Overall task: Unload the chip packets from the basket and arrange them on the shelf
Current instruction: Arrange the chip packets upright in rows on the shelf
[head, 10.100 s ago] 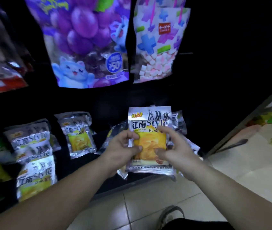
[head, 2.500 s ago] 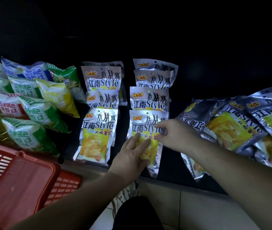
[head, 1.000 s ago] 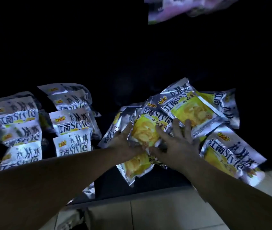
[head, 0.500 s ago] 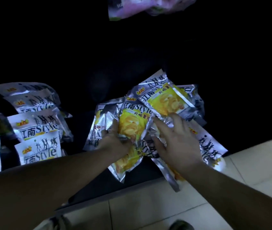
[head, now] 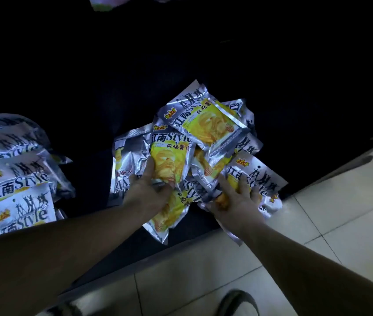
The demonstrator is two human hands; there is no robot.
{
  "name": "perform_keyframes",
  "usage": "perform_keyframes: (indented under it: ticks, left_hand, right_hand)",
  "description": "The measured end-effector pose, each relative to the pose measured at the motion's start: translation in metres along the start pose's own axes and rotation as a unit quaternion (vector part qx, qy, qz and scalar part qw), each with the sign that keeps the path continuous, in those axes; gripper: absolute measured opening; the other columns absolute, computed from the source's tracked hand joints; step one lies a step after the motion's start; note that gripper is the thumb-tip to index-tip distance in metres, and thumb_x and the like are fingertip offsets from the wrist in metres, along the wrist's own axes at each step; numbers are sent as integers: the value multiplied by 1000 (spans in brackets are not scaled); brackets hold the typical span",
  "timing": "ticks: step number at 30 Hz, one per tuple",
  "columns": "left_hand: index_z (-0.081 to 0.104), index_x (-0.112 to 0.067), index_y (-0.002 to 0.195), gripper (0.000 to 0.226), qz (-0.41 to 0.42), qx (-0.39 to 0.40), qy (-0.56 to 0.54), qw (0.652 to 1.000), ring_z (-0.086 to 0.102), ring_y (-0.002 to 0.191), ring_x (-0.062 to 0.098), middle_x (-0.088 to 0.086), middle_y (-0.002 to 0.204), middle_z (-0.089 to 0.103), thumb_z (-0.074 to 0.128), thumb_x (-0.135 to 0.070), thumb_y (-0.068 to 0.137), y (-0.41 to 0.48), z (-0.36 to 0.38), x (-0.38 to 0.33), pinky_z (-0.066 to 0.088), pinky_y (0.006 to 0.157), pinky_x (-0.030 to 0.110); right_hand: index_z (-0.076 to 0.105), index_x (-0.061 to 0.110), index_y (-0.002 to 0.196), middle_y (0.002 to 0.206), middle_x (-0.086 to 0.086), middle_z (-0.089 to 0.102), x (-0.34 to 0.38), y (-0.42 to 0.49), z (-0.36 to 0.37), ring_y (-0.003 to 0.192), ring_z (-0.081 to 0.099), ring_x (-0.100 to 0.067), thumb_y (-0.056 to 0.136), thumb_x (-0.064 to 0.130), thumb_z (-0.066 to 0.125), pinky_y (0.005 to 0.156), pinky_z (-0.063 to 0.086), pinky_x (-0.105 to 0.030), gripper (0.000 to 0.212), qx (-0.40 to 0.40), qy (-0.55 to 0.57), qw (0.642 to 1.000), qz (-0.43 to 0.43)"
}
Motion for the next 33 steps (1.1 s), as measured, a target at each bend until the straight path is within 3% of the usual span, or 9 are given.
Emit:
perform_keyframes:
  ticks: [4,7,10,15,19,23,26,31,33]
  left_hand:
    - [-6,-58,153,94,-7,9,-23,1000,58,127,40,14,168,12,61,-64,88,6,13,-20,55,85,29]
    - [-9,-54,156,91,-24,16,3,1000,44,140,47,15,170,-6,56,-63,94,1,18,-31,50,90,32]
    - [-9,-55,155,93,-14,24,-3,1000,50,135,43,14,170,-1,57,-65,91,3,16,-29,52,89,30]
    - [-9,-61,152,94,-7,28,21,999,52,134,40,8,171,5,58,-68,87,3,8,-22,55,96,38]
    - [-15,-62,150,95,-15,39,32,999,54,132,42,12,171,-1,58,-64,89,0,9,-23,57,95,41]
    - [-7,-64,149,92,25,9,49,998,64,119,32,9,162,35,62,-44,92,2,-2,-19,60,90,43]
    - [4,-56,156,89,51,-6,63,997,68,105,24,0,134,63,60,-26,94,1,-15,-17,60,86,42]
    - [16,-53,157,90,82,0,63,995,68,86,16,-3,118,66,63,-12,92,-9,-45,-22,58,77,32]
    - [20,-57,154,90,103,-12,61,993,71,83,17,-6,118,67,58,-6,91,-12,-62,-24,61,76,35]
  right_hand:
    - [8,62,152,170,4,-10,-5,13,-14,154,-9,-44,88,58,68,117,24,-63,87,-24,32,999,-6]
    - [14,63,147,170,5,0,-3,11,-28,154,4,-40,81,67,70,111,35,-59,88,-39,12,999,-12]
    - [15,61,147,167,3,14,4,4,-40,153,16,-31,78,72,68,109,40,-54,88,-22,-33,999,-18]
    - [16,55,153,169,4,9,16,-9,-52,156,9,-27,84,67,58,113,38,-56,81,-27,-23,999,-11]
    - [9,59,154,170,-1,-5,28,-8,-23,156,-9,-33,79,81,57,121,17,-57,91,23,49,998,14]
    - [4,65,151,170,0,-9,23,-3,-7,155,-15,-33,71,94,46,122,13,-57,95,49,64,996,32]
    - [1,65,148,170,-4,12,33,-2,-24,155,8,-37,74,98,25,115,26,-59,86,43,-28,998,20]
    - [36,37,145,150,-13,37,74,-6,-55,136,41,-36,88,81,29,95,46,-50,73,-45,-78,996,-14]
    - [33,33,148,145,-11,37,92,-7,-53,135,42,-35,90,75,36,91,50,-49,71,-58,-91,994,-28]
Point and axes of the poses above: each hand's wrist, its own y-axis towards the middle knuckle, its own z-axis out of the palm, x = y × z, the point moved 8 cm from there along y, towards the middle knuckle
